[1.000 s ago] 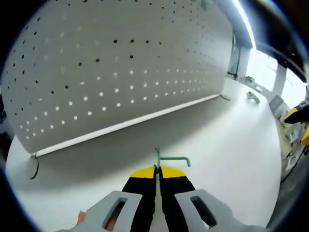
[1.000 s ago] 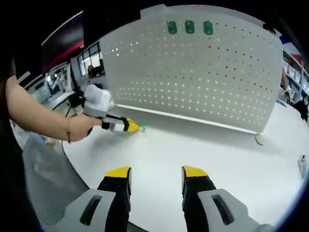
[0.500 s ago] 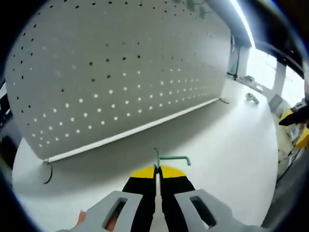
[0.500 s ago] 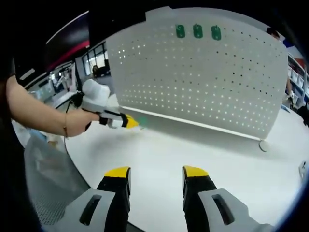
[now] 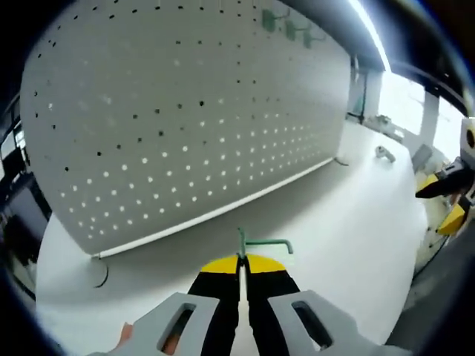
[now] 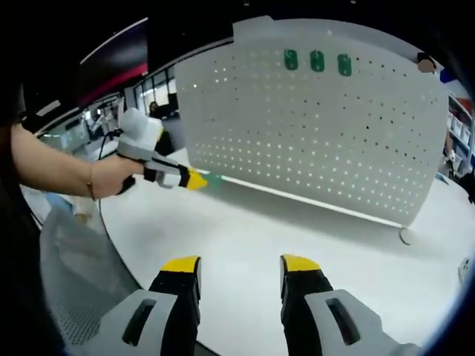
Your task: Insert the hook assembly into the mounting plate slot until the hook locks in place.
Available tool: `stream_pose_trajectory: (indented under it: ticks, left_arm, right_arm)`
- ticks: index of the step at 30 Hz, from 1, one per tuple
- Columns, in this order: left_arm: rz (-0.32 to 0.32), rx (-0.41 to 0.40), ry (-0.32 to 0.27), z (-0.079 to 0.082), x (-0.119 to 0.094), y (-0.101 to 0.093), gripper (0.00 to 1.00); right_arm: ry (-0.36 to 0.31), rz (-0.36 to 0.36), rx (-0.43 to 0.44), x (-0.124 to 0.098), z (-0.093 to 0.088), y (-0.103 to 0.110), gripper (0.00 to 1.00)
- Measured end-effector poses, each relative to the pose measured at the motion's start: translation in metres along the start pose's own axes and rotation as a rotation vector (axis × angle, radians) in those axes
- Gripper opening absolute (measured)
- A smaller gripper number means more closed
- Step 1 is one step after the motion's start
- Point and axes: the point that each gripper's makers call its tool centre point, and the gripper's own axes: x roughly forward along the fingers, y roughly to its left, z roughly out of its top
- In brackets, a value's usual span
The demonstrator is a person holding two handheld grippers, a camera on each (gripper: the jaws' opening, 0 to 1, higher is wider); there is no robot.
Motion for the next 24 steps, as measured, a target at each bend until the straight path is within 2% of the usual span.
stream_pose_trajectory:
  ticks: [10,14,18,24]
  left_arm:
    - [0.011,0.025,-0.009,0.023,-0.035,-0.002,0.01]
    - [0.014,0.053,0.000,0.025,-0.051,-0.007,0.01]
    - [0.016,0.052,0.008,0.025,-0.066,-0.010,0.01]
    - [-0.004,0.068,0.003,0.034,-0.093,-0.022,0.01]
  right_arm:
    - [-0.032,0.023,-0.028,-0.005,0.010,0.011,0.42]
    - [-0.057,0.029,-0.022,-0.010,0.015,0.016,0.42]
    - [-0.061,0.042,-0.029,-0.012,0.013,0.022,0.42]
    - [-0.082,0.060,-0.041,-0.017,0.017,0.031,0.42]
